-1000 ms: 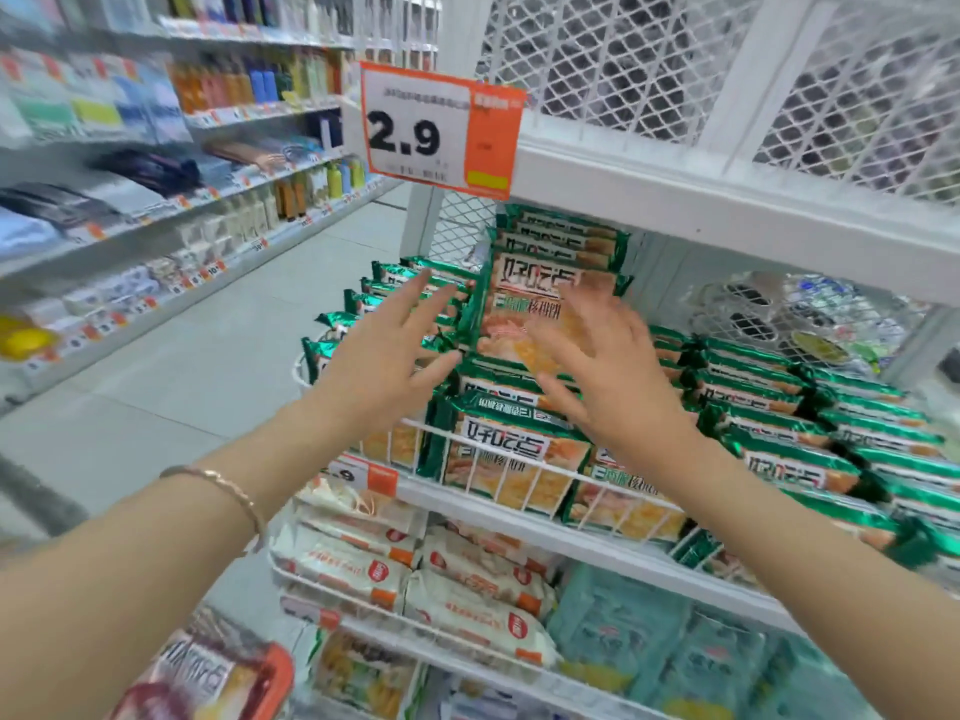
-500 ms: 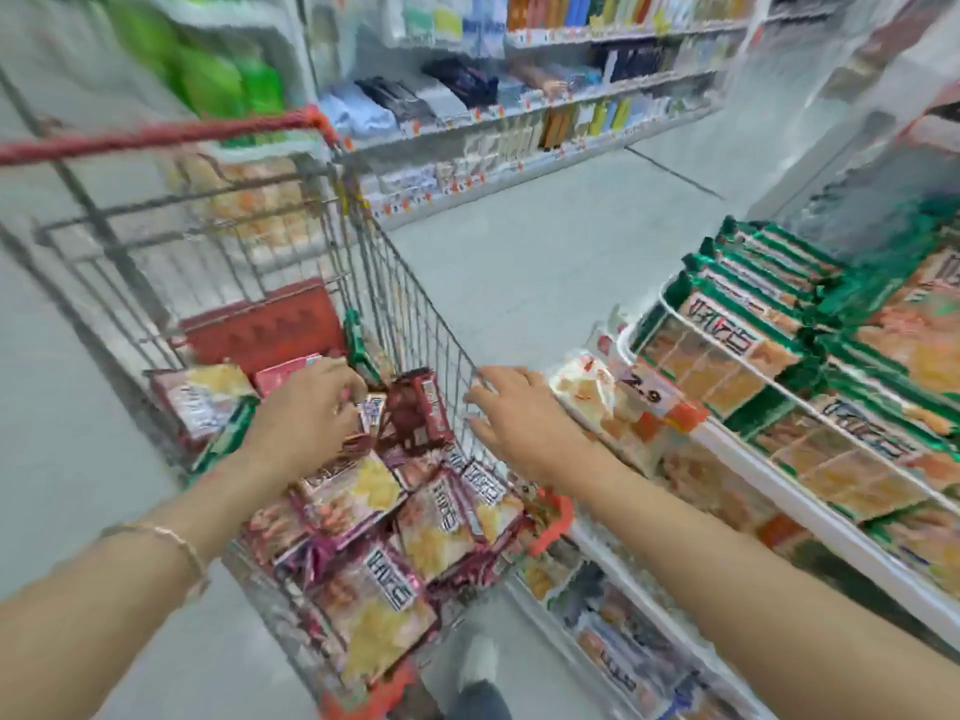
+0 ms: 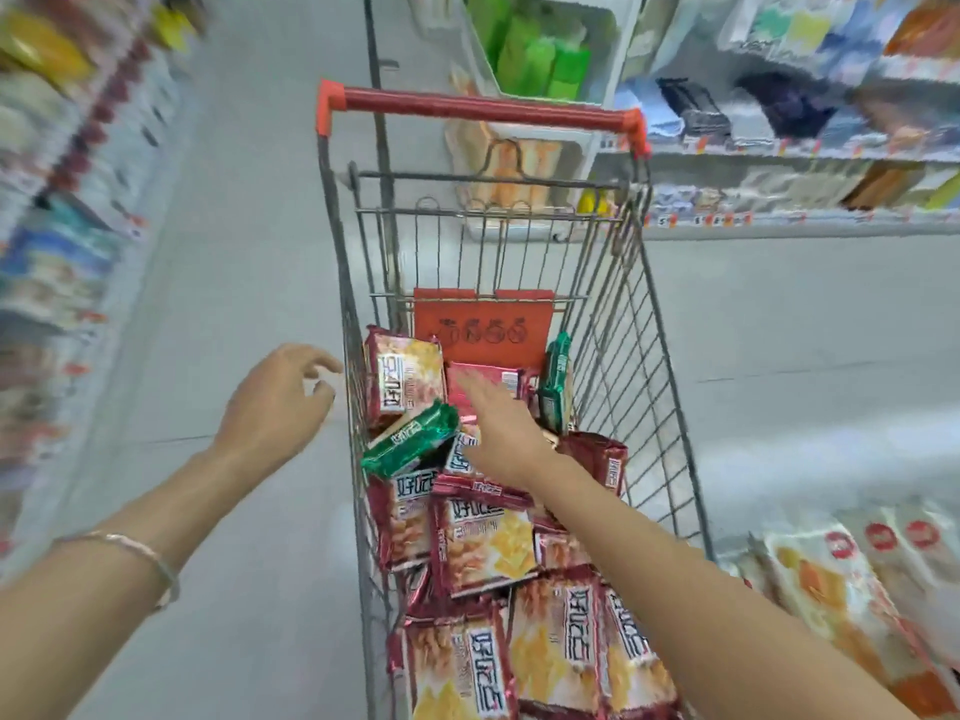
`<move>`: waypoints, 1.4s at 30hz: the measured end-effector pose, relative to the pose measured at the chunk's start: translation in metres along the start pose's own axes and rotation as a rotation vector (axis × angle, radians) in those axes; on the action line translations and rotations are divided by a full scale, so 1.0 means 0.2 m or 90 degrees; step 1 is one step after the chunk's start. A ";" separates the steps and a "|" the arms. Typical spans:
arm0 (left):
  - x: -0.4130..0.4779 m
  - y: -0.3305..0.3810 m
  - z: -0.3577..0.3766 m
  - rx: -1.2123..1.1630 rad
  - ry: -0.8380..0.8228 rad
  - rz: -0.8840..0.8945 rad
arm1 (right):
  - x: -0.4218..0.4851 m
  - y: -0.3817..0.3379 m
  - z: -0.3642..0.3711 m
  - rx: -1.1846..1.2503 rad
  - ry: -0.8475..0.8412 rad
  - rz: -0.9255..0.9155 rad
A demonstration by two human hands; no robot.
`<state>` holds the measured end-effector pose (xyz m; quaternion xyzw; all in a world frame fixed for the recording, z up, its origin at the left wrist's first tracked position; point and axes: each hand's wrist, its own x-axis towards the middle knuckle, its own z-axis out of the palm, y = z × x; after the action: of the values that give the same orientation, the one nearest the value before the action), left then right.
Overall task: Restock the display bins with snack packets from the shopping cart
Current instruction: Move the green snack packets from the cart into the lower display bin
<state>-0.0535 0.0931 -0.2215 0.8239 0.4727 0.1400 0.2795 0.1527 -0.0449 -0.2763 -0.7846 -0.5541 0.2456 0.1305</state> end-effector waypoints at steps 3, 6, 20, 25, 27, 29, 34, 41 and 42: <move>0.01 -0.02 0.00 -0.045 0.035 -0.050 | 0.13 -0.08 0.11 0.248 -0.102 0.115; 0.03 0.00 0.00 -0.078 0.058 -0.081 | 0.21 -0.11 0.15 0.407 -0.083 0.277; 0.17 0.37 0.22 -0.550 -0.446 -0.252 | 0.15 0.31 -0.54 0.880 -0.197 0.135; 0.22 0.27 0.29 -0.568 -0.233 -0.267 | 0.32 0.66 -0.41 0.127 0.132 0.238; 0.23 0.24 0.30 -0.571 -0.223 -0.282 | 0.36 0.79 -0.32 -0.271 -0.039 0.118; 0.22 0.23 0.30 -0.595 -0.223 -0.310 | 0.39 0.84 -0.26 -0.520 -0.169 0.022; 0.19 0.25 0.33 -0.632 -0.235 -0.315 | 0.44 0.87 -0.14 -0.658 -0.140 -0.078; 0.21 0.20 0.39 -0.596 -0.255 -0.312 | 0.40 0.88 -0.34 -0.744 -0.159 -0.225; 0.22 0.18 0.41 -0.591 -0.243 -0.314 | 0.38 0.88 -0.39 -0.700 -0.118 -0.215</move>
<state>0.0348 0.0889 -0.2685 0.4900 0.4813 0.1119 0.7181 0.3550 -0.0299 -0.3128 -0.6132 -0.7266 -0.0343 -0.3079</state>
